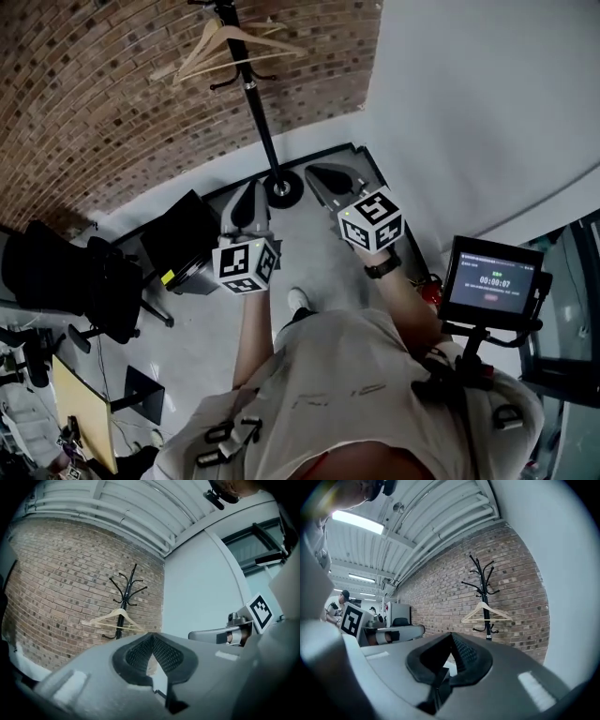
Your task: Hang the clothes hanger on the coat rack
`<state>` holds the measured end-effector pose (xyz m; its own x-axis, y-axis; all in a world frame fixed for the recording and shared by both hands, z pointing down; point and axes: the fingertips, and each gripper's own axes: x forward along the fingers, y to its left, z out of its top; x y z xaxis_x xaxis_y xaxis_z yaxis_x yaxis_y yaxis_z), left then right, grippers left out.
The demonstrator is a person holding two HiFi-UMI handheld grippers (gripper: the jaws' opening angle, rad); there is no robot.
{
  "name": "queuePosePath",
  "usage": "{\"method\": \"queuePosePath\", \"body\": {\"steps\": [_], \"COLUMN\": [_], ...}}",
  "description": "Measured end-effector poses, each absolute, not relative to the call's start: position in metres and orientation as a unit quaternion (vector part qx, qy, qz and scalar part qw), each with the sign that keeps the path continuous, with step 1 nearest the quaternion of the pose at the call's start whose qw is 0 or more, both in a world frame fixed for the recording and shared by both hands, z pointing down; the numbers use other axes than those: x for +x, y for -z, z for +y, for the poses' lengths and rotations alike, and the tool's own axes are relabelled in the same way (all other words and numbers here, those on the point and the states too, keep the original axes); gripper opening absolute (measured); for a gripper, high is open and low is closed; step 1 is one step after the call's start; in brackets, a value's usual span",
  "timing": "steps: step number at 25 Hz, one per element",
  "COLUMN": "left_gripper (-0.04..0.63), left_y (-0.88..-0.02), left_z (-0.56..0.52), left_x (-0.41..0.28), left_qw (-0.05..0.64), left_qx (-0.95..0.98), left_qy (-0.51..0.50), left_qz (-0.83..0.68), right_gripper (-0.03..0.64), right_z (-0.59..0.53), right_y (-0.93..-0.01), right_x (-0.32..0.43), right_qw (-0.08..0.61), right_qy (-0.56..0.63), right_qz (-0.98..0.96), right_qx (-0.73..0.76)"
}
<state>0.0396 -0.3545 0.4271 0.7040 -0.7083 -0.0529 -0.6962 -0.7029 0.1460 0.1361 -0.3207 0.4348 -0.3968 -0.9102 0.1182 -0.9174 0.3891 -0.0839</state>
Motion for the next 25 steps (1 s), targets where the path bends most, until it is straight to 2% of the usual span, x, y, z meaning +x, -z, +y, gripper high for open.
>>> {"method": "queuePosePath", "body": {"steps": [5,11,16,25], "left_gripper": [0.0,0.0,0.0,0.0], "left_y": [-0.426,-0.459,-0.438,-0.396], "left_z": [-0.267,-0.195,-0.197,-0.134], "left_x": [0.07,0.089,0.084,0.069], "left_qw": [0.056,0.075,0.062,0.026], "left_qx": [0.917,0.918,0.918,0.925], "left_qy": [0.037,0.002,0.006,0.03], "left_qz": [-0.393,-0.39,-0.392,-0.378], "right_gripper": [0.0,0.0,0.0,0.0], "right_z": [-0.225,-0.159,-0.162,-0.102], "right_y": [-0.436,-0.49,-0.466,-0.409], "right_x": [0.149,0.143,0.126,0.124], "right_qw": [0.029,0.039,0.039,0.016], "right_qy": [-0.084,-0.151,-0.112,-0.046], "right_qz": [-0.842,-0.839,-0.842,-0.816], "right_qx": [0.533,0.521,0.527,0.576]}}
